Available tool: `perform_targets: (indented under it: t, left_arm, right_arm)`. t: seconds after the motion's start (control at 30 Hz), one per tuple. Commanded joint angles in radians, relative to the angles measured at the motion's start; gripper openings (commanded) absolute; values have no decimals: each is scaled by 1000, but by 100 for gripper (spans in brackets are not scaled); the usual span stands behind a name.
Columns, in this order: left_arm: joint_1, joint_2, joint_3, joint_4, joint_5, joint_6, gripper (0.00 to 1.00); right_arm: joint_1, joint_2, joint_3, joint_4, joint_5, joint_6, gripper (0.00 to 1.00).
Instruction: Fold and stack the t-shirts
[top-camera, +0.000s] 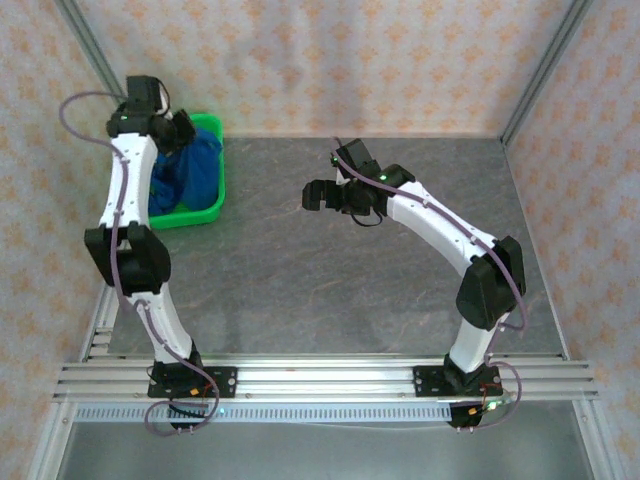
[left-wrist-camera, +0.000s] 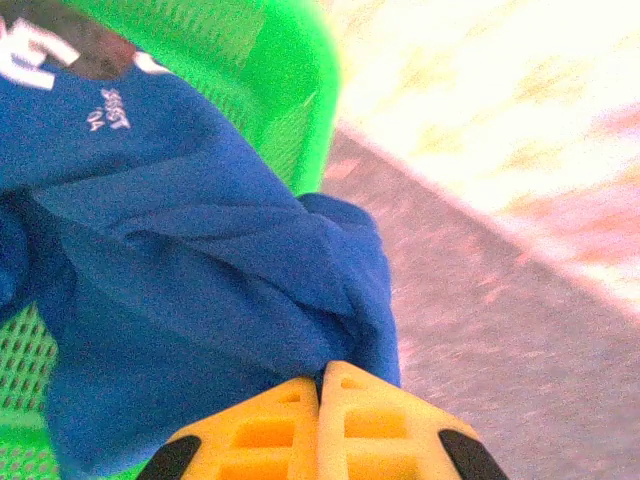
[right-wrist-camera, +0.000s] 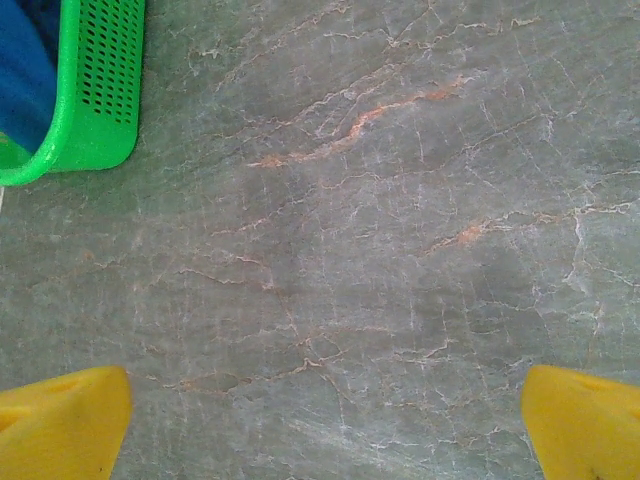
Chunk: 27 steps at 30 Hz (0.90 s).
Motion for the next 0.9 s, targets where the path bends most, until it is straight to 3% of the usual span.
perform_targets:
  t: [0.0,0.2,0.37,0.7,0.87]
  left_arm:
    - [-13,-86,123,87,72,-74,0]
    - [-90,-126,345,231,104,-174,0]
    - [-178,-137,403,511,141,-334,0]
    - [-436,-100,461,781,95,-367,0]
    - [-552,-79,476,757,61,-258,0]
  right_arm:
    - [-1,-1,39,36,33,-11,100]
    - [-32,-23,20,102,52,9,100]
    - [-100,-78,-40,201,70,58,100]
    - [-256,-297,-327,543,91,206,100]
    - [-314,-395,-417,593,101,201,100]
